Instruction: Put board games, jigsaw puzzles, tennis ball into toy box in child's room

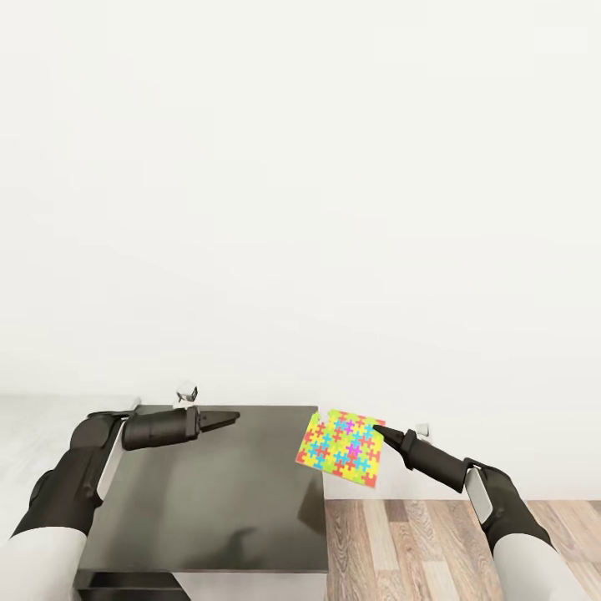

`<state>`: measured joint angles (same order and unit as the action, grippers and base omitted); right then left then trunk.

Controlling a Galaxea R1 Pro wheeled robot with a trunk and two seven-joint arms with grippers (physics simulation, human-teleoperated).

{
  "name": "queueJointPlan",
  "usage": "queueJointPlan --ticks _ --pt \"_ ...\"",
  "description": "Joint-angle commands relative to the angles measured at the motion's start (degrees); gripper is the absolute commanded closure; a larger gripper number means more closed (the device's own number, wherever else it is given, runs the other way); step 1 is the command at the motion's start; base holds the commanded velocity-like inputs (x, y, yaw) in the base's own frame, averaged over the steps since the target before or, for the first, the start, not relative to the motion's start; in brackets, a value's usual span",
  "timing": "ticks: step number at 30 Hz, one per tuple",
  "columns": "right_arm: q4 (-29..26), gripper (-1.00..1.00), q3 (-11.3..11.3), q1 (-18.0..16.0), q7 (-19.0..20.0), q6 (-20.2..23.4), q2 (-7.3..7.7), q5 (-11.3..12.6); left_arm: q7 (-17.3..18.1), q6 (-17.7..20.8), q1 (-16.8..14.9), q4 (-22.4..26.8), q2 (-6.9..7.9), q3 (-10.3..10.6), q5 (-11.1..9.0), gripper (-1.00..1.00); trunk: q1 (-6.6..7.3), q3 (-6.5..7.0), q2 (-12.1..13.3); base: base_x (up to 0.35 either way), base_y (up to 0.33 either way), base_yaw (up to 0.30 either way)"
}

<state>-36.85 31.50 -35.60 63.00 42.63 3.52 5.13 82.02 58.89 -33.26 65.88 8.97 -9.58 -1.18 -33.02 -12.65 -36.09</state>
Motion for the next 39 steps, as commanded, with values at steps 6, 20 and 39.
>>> queueJointPlan --ticks 6,20,39 --pt "0.0 1.0 0.1 0.0 0.3 0.4 -0.01 0.1 0.6 1.0 0.0 0.5 0.19 0.0 -0.3 -1.0 1.31 0.99 2.3 0.0 0.0 0.0" --pt "-0.1 1.0 0.1 0.0 2.8 0.4 0.07 0.1 8.0 1.1 0.1 1.3 11.24 -3.3 -2.1 -1.0 4.38 3.51 8.0 0.0 0.0 0.0" --pt "-0.2 1.0 0.1 0.2 2.7 0.4 -0.01 0.1 8.0 1.1 0.2 1.7 12.48 -7.1 -3.3 -1.0 7.24 5.84 13.2 0.0 0.0 0.0"
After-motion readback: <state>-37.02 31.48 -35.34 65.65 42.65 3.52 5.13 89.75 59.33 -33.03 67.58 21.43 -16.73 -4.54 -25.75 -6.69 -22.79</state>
